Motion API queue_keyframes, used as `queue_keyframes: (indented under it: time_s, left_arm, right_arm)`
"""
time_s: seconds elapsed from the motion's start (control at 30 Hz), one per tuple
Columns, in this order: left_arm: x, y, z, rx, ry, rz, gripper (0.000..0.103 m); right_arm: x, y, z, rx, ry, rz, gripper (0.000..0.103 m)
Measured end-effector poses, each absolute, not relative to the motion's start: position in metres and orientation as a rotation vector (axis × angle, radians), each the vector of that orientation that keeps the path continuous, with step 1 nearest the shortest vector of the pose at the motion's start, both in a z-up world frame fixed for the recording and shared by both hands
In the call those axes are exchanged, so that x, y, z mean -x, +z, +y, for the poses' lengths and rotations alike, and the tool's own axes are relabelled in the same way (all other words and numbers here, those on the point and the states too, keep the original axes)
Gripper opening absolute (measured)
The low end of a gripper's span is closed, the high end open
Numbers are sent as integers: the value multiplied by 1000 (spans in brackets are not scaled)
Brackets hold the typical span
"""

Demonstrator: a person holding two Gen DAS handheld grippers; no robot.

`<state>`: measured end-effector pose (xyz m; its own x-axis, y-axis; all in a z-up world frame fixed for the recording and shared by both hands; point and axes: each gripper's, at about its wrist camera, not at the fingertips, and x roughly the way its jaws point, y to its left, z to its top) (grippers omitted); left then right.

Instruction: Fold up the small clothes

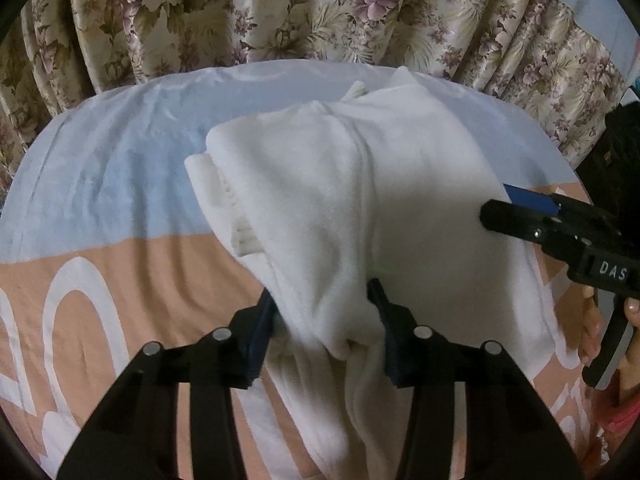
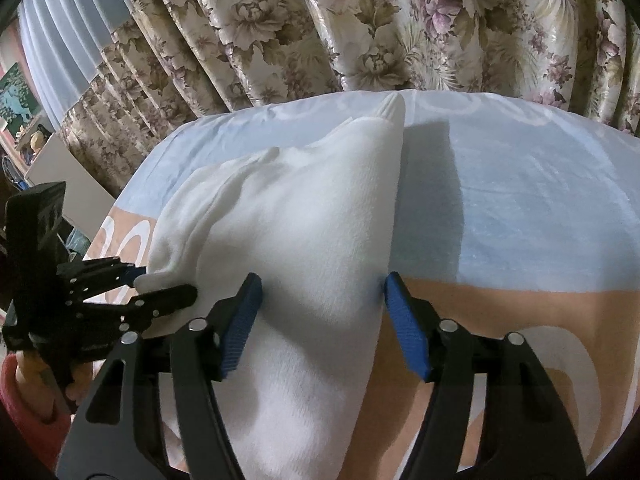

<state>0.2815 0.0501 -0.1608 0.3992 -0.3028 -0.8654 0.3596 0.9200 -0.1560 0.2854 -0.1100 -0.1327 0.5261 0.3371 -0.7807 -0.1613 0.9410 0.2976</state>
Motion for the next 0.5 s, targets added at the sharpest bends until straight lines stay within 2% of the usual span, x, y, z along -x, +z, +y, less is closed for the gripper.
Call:
queue_keyframes:
  time_s: [0.4,0.47,0.5]
  left_arm:
    - [-282,-162,49,-84,-415,1077,47]
    - [-281,-162,48,-98,-413,1073,47]
    - [-280,-162,47,-105,-410,1071,47]
  right_arm:
    - [-317,-160,-110,-246,381,1056,73]
    - [-317,-158,-109,-226,405,1061,69]
    - [-317,-156,-107,-215,417,1062,64]
